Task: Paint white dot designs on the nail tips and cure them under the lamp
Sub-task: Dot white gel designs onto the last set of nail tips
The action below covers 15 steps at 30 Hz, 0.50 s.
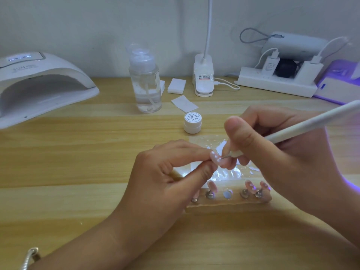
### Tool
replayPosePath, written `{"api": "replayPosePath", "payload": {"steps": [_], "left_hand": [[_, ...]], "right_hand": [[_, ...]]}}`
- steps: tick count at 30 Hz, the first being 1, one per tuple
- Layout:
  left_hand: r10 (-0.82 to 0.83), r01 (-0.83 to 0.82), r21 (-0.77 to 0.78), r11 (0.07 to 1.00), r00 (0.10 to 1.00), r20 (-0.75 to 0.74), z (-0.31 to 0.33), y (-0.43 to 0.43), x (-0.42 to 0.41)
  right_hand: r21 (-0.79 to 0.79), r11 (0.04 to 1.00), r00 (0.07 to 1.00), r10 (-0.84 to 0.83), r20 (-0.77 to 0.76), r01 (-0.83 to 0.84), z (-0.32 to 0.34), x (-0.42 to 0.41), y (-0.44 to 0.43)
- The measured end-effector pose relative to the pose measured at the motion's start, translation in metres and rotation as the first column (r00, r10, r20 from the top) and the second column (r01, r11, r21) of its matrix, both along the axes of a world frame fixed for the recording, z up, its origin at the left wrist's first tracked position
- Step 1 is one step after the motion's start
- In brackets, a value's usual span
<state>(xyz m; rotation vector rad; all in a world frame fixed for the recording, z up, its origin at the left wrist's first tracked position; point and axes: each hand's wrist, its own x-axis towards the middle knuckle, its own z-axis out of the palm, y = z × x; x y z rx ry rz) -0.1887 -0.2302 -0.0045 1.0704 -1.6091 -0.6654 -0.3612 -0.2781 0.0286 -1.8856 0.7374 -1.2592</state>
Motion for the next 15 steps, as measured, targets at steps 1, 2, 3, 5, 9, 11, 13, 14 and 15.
{"api": "replayPosePath", "payload": {"steps": [1, 2, 3, 5, 9, 11, 13, 14, 15], "left_hand": [[0.008, -0.008, 0.003, 1.000, 1.000, -0.007, 0.001, 0.000, -0.001], [0.016, -0.016, 0.013, 1.000, 1.000, -0.022, 0.001, 0.000, -0.001], [0.019, -0.018, 0.027, 0.999, 0.999, -0.043, 0.001, 0.001, -0.002], [0.026, -0.022, 0.049, 0.999, 0.997, -0.078, 0.002, 0.002, -0.004], [0.041, -0.026, 0.109, 0.994, 0.989, -0.139, 0.003, 0.004, -0.005], [0.041, -0.023, 0.125, 0.992, 0.989, -0.141, 0.004, 0.004, -0.004], [0.063, -0.045, 0.130, 0.990, 0.988, -0.143, 0.004, 0.003, -0.003], [0.077, -0.054, 0.142, 0.988, 0.984, -0.159, 0.004, 0.003, -0.002], [0.086, -0.059, 0.153, 0.987, 0.980, -0.178, 0.004, 0.003, -0.002]], "right_hand": [[0.009, 1.000, 0.999, 0.017, 0.046, -0.017, 0.001, 0.000, -0.001], [0.011, 1.000, 0.996, 0.026, 0.091, -0.027, 0.004, 0.000, -0.003], [0.005, 1.000, 0.991, 0.028, 0.128, -0.029, 0.006, -0.001, -0.005], [-0.005, 1.000, 0.984, 0.013, 0.178, -0.012, 0.011, -0.001, -0.010], [-0.021, 0.998, 0.985, -0.050, 0.165, 0.054, 0.016, -0.006, -0.016], [-0.060, 0.992, 0.992, -0.105, 0.067, 0.109, 0.015, -0.008, -0.017], [-0.114, 0.984, 0.989, -0.141, -0.035, 0.136, 0.013, -0.009, -0.016], [-0.139, 0.982, 0.986, -0.143, -0.087, 0.130, 0.012, -0.009, -0.015], [-0.161, 0.980, 0.980, -0.140, -0.142, 0.117, 0.012, -0.008, -0.014]]}}
